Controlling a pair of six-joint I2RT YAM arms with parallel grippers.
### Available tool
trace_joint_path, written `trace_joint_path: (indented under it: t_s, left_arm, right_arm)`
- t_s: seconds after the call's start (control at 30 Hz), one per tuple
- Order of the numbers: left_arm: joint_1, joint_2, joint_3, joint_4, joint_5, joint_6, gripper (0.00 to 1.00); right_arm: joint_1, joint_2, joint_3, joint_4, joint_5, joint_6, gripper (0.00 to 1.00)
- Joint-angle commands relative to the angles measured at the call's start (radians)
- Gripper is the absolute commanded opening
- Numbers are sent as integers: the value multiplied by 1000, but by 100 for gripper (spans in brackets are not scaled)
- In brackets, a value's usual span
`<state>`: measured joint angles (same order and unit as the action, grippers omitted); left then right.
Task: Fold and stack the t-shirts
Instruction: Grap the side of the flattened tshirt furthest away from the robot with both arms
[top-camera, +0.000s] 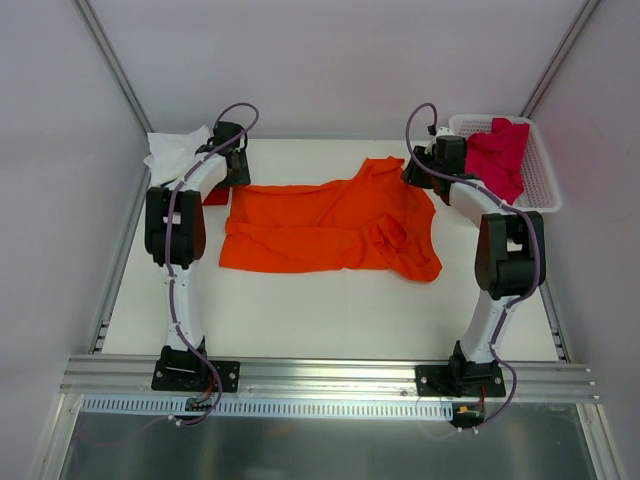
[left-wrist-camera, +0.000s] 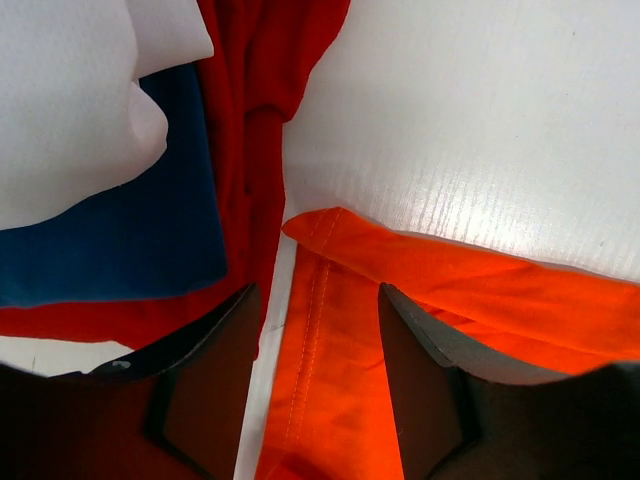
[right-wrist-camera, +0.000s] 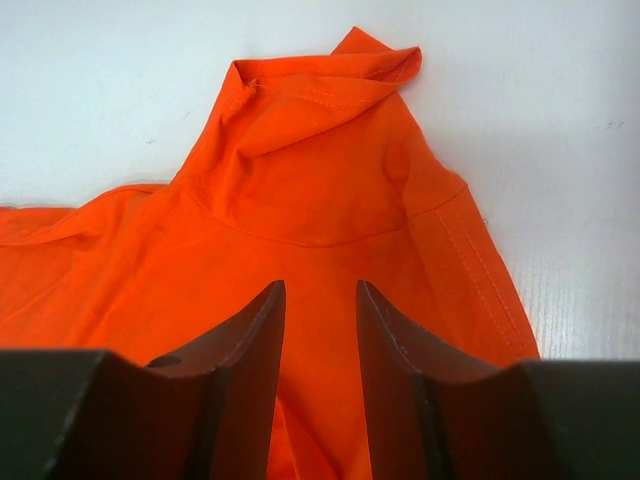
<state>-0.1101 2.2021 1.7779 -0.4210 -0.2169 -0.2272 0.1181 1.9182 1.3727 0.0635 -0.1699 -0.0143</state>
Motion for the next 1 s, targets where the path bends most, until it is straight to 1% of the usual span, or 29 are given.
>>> trace_joint_path:
  t_s: [0.0,0.1,0.3,0.53,0.8,0.87,0.9,0.97]
  left_arm:
    - [12,14,63,-53,20,11,50]
    - [20,42,106,-80,39,14,49]
    - [29,106,212,-154,60,20,49]
    - [33,128,245,-174,88,26,49]
    - [35,142,250,-190,165,20,48]
    - [36,157,271,-205,180,19,48]
    - [36,162,276,-209,182,17,47]
    - [36,168,287,-213,188,11,40]
  right_arm:
    - [-9,-47,-9,41,-26,11,38]
    - [-9,-53,-12,41,-28,13,38]
    - [-9,-59,-20,48,-34,40,37]
    - [-11,-67,-29,52,-33,42,36]
    - [-9,-74,-34,58,-37,51,36]
    - [-11,-79,-37,59,-37,50,36]
    - [-11,-81,-37,59,-39,51,36]
    - [-11,-84,-40,59,-37,50,36]
